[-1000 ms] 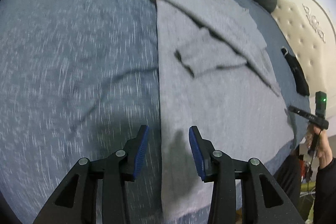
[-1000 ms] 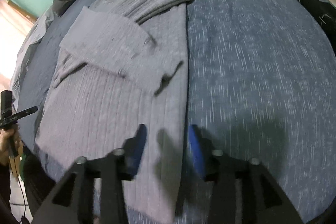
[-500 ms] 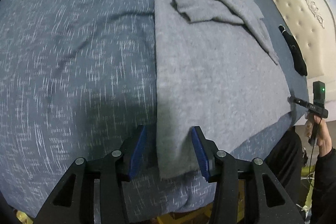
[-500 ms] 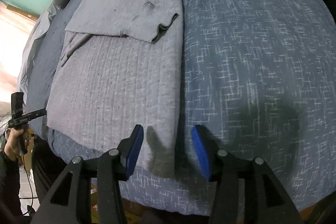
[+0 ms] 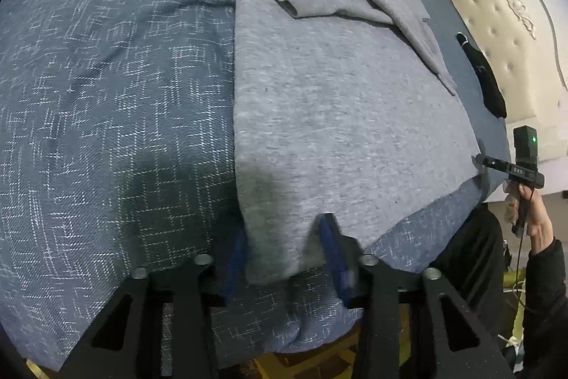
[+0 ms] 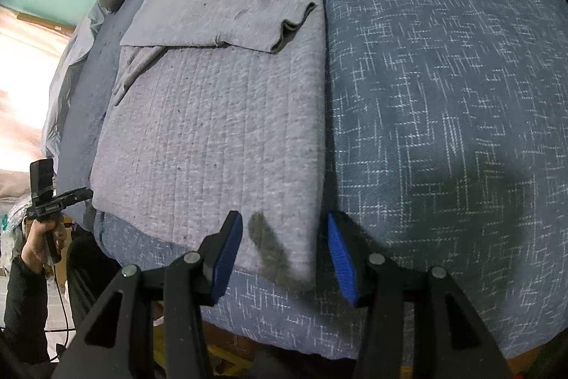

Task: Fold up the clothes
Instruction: 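Grasp the sweatshirt hem with the left gripper while the right gripper grasps it too, then lift the hem with both grippers, fold it toward the collar, release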

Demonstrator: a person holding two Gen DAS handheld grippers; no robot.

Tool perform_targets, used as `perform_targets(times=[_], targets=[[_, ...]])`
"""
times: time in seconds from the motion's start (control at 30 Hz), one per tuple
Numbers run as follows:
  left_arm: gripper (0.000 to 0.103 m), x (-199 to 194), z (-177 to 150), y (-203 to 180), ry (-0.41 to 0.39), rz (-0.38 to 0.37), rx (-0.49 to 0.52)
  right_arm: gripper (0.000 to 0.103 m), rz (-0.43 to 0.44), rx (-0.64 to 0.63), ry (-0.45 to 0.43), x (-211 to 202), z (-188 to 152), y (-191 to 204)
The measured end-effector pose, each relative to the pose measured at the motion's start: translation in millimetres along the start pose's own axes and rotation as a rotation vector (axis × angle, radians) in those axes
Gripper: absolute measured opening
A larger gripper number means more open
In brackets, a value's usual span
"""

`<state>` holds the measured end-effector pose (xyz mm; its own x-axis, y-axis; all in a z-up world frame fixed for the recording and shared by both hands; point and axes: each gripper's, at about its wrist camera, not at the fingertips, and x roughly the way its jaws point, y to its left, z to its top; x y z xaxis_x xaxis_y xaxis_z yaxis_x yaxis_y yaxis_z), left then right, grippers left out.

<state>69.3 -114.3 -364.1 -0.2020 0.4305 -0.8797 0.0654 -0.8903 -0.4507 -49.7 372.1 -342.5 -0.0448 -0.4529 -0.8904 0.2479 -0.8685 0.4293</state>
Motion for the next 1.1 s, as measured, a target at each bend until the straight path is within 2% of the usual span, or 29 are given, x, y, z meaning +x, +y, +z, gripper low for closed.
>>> perform_targets(times=[0.03,0.07,0.1,0.13,0.17,0.27,0.67,1.1], targets=[[0.028,-2.8,-0.1,-1.2,-0.004,0.001,0.007,0.046,0.000,-0.004,0.002,0.4,-1.1,0.0],[0.023,-5.7,-0.1,-2.3,-0.009,0.001,0.014,0.044,0.002,-0.010,0.004,2.2,-1.0,1.0],[0.013,-8.5,-0.2,-3.5,-0.013,0.002,0.020,0.042,0.006,-0.015,0.005,3.0,-0.9,1.6],[0.012,-11.4,-0.3,-4.7,-0.018,0.003,0.027,0.031,0.010,-0.022,0.005,3.5,-1.4,2.3],[0.010,-14.2,-0.4,-5.8,-0.022,0.003,0.034,0.013,0.011,-0.033,0.004,3.7,-1.9,3.8],[0.007,-22.7,-0.6,-9.3,-0.035,0.006,0.054,0.007,0.007,-0.065,-0.023,-2.2,-2.0,8.5],[0.006,-70.0,1.6,-29.3,-0.109,0.015,0.132,0.005,0.054,-0.189,-0.152,-70.7,-10.3,42.0],[0.005,-110.0,-19.0,-51.8,-0.144,0.026,0.237,0.004,0.131,-0.262,-0.210,-107.8,-36.4,62.6]])
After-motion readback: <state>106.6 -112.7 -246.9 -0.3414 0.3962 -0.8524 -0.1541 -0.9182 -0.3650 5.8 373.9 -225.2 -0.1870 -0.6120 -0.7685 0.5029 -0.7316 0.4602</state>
